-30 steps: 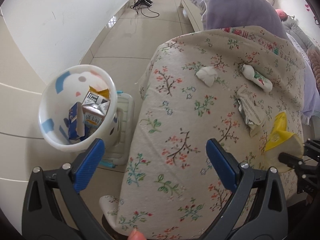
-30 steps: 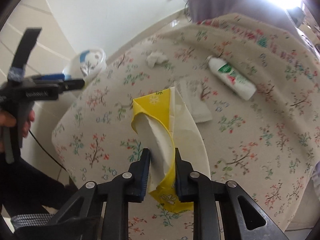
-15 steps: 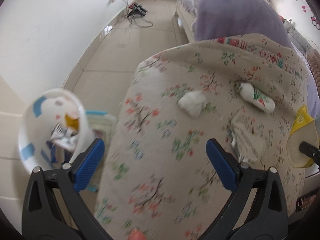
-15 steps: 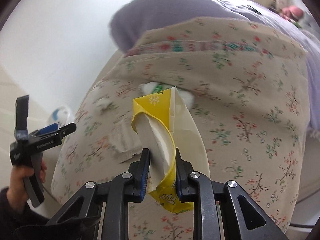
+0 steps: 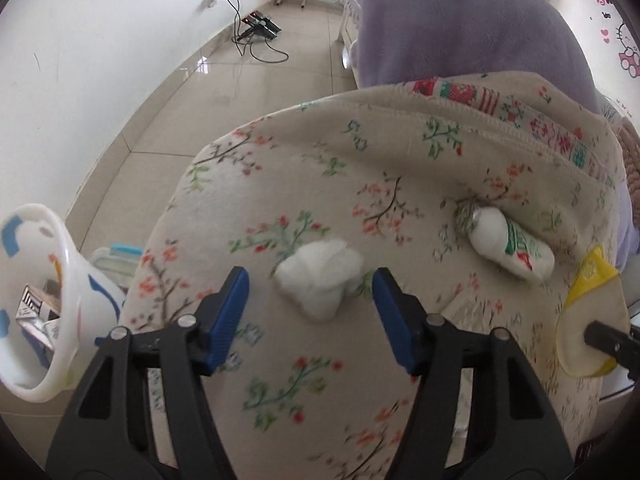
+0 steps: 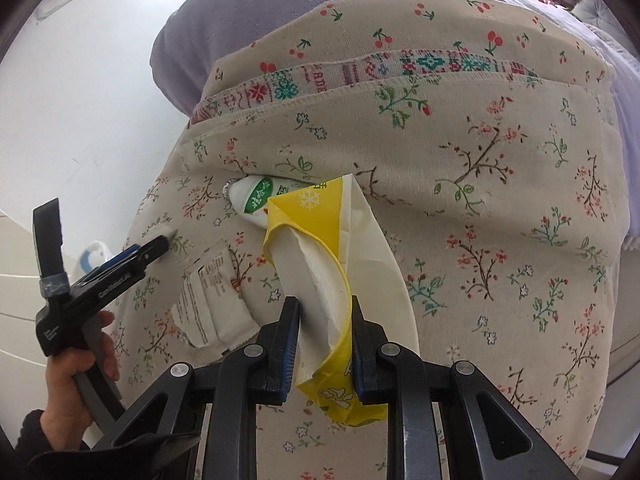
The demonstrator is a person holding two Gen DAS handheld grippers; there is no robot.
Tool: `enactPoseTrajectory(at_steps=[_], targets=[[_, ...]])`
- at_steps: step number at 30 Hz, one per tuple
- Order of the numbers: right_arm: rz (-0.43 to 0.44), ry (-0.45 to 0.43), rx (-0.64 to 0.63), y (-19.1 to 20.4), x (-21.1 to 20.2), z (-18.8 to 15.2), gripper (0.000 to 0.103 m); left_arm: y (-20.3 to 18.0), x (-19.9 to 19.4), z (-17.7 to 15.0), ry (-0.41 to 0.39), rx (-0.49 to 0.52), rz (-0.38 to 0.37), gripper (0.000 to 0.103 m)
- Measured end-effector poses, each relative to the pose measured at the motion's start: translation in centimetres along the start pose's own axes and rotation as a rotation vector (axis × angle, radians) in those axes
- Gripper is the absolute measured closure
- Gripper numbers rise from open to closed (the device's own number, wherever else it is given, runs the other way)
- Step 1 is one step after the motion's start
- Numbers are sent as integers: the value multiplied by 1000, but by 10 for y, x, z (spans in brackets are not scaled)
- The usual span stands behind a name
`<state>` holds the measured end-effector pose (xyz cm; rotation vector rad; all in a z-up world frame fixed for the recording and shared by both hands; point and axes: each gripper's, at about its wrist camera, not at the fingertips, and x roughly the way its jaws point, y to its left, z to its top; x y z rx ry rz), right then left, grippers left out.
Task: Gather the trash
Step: 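Grasp the white crumpled tissue with the left tool while the right tool holds the packet, then carry the white tissue over the bin with the left tool while the right tool holds the packet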
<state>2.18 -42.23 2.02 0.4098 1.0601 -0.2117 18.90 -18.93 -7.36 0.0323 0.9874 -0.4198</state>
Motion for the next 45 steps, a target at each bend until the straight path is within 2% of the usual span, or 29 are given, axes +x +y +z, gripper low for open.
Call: enactPoseTrajectory(at_steps=[3,6,7,10,24,33,45], targets=[[1,1,-1,0,-1,2,80,-3,5,6,-21,-11,17,48],[-3,7,-1,0,1,3,80,-3,6,9,-31,-16,30,71],[-7,9,-2,-1,2,3,80,-2,6,9,-31,-9,37,76],[-17,10,-2,0,1,-3,80,-2,3,5,-23,14,33,81],[-28,-34,-31,38,-7,-5,80,8,-46,-11,-36,86,3,82],[-15,-35,-80,79,2,-9,80,57,-84,-18,-61,43,15,82],[10,-33,-163,142,17,-10,80,130,-107,-24,-81,-45,44,82]])
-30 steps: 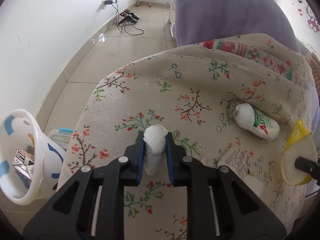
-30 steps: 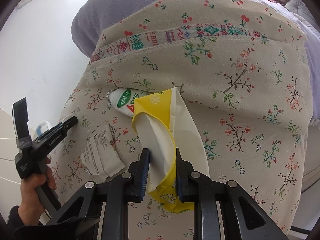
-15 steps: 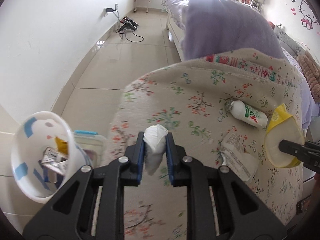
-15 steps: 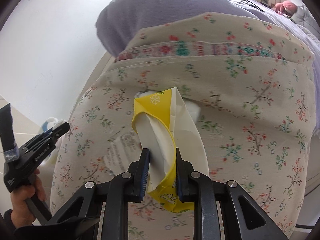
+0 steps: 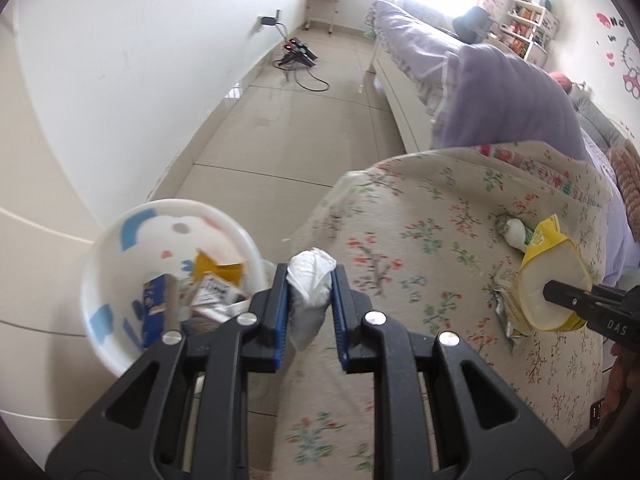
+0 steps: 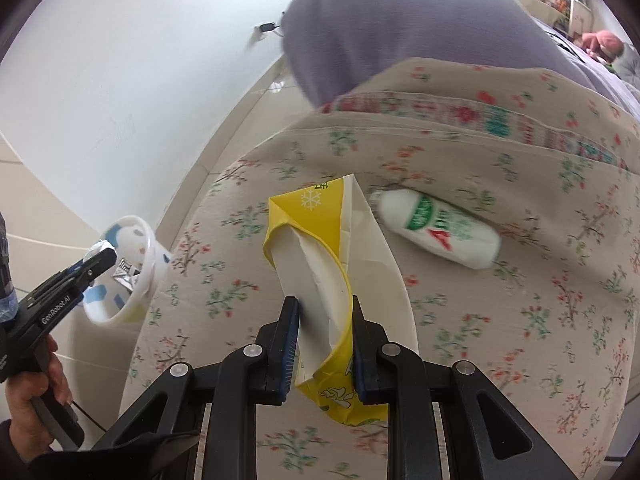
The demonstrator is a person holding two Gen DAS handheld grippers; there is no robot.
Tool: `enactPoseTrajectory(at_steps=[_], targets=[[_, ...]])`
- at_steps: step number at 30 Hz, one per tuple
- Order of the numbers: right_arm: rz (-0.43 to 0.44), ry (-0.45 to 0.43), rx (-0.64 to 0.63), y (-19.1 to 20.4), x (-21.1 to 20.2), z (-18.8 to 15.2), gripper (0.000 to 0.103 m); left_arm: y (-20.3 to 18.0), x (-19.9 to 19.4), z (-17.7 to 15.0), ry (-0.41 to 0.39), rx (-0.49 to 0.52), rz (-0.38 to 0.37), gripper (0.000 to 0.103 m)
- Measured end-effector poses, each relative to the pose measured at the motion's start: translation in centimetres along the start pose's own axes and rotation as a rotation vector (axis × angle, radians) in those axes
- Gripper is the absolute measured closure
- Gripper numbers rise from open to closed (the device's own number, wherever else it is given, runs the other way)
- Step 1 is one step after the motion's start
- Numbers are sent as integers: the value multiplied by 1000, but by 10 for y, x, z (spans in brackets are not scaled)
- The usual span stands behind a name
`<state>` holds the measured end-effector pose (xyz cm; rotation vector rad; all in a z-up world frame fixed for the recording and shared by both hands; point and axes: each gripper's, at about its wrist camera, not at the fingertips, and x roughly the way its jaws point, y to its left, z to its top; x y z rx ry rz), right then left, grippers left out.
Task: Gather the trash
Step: 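Carry the white tissue over the bin with the left tool while the right tool holds the packet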
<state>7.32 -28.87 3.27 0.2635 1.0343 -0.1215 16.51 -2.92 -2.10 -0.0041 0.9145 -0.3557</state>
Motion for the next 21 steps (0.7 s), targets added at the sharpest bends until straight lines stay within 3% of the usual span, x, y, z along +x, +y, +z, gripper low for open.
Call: enactPoseTrajectory(at_steps=[18,20,21], targets=[[80,10,-150,105,35,12,79,106,-15,-9,11,-142,83,81],[96,10,-163,116,36,12,79,116,-15,-9,18,-159,93,79],[104,12,-169,121,38,11,79,120,-15,-9,33,-165,112,70]])
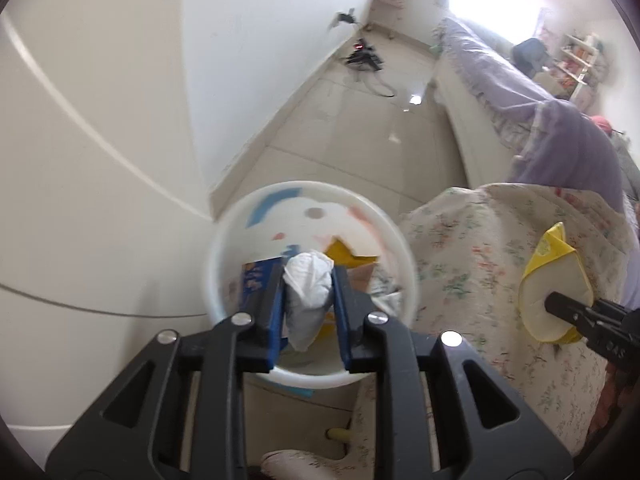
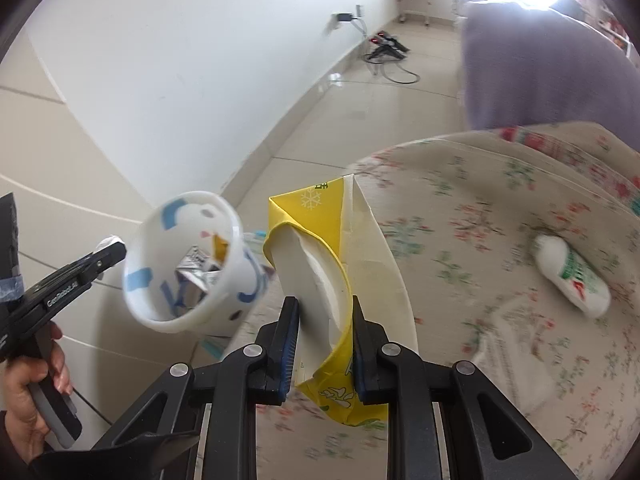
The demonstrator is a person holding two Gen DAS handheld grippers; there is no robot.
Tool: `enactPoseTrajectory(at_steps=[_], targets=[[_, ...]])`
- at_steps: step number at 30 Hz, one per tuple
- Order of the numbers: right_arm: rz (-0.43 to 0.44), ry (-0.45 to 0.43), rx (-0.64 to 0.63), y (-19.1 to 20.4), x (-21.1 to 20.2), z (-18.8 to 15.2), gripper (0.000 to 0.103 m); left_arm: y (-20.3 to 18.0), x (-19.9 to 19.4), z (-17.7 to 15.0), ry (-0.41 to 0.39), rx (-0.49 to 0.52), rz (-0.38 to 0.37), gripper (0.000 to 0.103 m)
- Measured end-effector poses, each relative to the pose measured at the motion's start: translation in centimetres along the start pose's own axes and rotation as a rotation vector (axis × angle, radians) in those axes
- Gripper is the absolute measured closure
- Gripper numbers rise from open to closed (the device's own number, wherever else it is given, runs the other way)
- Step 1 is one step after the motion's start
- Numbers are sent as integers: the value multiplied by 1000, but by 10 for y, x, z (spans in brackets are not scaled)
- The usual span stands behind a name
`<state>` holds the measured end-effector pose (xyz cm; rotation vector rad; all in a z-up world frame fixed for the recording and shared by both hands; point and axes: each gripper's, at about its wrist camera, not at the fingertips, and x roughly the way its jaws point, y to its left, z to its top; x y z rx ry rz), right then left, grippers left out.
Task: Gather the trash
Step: 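Carry the white tissue over the bin with the left tool while the right tool holds the packet, then open the left tool over the bin while the right tool lowers the packet into it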
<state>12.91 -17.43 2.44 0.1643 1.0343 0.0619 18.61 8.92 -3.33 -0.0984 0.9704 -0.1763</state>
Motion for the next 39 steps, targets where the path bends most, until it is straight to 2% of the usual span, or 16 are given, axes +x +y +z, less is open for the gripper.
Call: enactPoseTrajectory(at_steps=[1,2,3,4,10,22,23,24,25,26,27,31,35,36,38,39], targets=[[17,3,-9,7,3,1,79,4,2,1,24,-6,11,53],[31,7,-15,13,6,2,79,9,3,1,37,-22,20,44],[39,9,-19,16,6,2,79,13,2,1,40,-36,31,27],[52,13,-29,23,9,3,79,18,2,1,45,-50,55,18],[106,25,-62,59,33,10,79,28,2,-8,57,2,150,12],[247,9,-98,107,67,27,73,35,2,-19,88,56,172,11],[265,3,-92,108,68,28,71,34,2,-20,89,65,175,11],[275,4,-87,108,68,28,58,34,2,-21,89,73,180,11],[287,14,-74,108,70,29,37,34,2,-22,89,83,184,11],[287,7,-61,108,70,28,31,33,3,-23,91,87,187,11],[289,-5,-56,108,69,29,31,33,3,-23,93,90,187,11],[273,-24,-55,103,62,29,31,35,3,-21,99,84,182,11],[301,-20,-24,94,62,30,31,38,5,-21,111,48,166,11],[298,-10,-15,92,65,28,35,39,5,-21,115,34,157,11],[294,29,-2,91,76,27,54,42,5,-20,117,12,143,11],[293,45,-1,91,81,28,68,42,4,-20,114,11,139,11]])
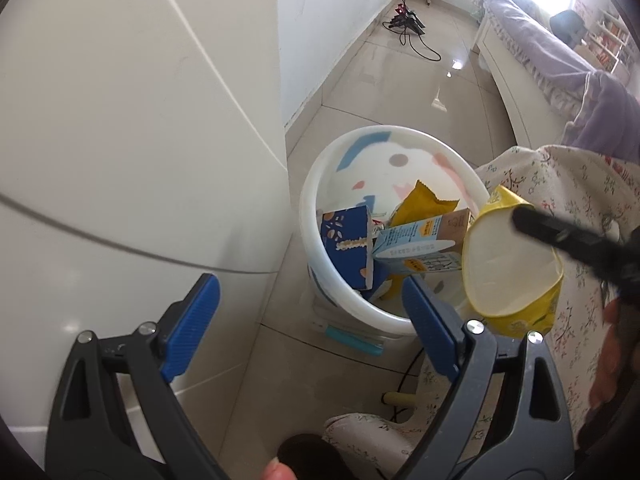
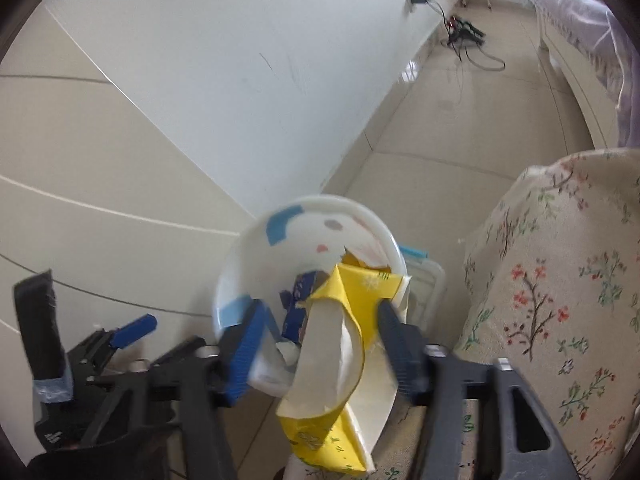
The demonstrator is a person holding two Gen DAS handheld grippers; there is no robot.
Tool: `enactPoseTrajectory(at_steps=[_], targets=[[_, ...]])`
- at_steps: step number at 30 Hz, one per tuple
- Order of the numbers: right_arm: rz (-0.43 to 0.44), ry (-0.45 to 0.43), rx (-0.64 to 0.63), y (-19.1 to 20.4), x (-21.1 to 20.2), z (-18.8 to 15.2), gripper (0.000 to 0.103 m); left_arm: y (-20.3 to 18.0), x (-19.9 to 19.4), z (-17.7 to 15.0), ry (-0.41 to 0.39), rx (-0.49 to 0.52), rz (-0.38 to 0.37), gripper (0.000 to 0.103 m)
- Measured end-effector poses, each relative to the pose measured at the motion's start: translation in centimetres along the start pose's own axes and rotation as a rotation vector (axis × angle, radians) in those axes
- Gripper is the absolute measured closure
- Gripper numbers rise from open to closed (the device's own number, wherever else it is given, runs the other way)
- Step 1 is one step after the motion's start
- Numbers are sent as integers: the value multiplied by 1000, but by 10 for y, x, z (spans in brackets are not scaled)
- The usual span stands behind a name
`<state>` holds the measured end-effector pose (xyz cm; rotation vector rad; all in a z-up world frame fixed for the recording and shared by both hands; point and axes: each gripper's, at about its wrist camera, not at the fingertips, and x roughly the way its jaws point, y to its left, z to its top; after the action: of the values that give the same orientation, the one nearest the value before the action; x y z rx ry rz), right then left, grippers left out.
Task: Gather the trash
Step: 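Open the left tool over the bin while the right tool lowers the packet into it, then move both tools back over the bed and grasp the white paper wrapper with the left tool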
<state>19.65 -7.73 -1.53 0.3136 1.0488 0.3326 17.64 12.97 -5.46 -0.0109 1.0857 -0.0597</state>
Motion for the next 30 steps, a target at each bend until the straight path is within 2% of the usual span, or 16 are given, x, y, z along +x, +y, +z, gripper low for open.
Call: enactPoseTrajectory(at_steps=[1,2,7,11,14,16,18,25,30], targets=[[-3,19,0,-1,4,-1,83,-1,-1,-1,-1,2,0,11],[-14,39,-8,0,10,-3,88,-1,-1,-1,-1,5,1,11],[-13,9,-47,13,5,0,92,0,-3,-3,8,13,1,11],[50,-39,-80,25,-4,15,92,2,-6,-3,5,6,-17,11],[118,-38,-39,25,0,24,85,1,-5,-2,7,12,-13,11],[171,-38,6,21,2,28,66,0,-4,-2,9,18,-6,11],[166,-50,21,17,-1,27,53,-1,-3,-1,10,21,2,11],[81,-37,30,-4,-8,22,51,-6,-2,4,6,18,16,11],[-31,-37,47,-28,-36,15,38,-18,-6,6,-4,29,6,11]])
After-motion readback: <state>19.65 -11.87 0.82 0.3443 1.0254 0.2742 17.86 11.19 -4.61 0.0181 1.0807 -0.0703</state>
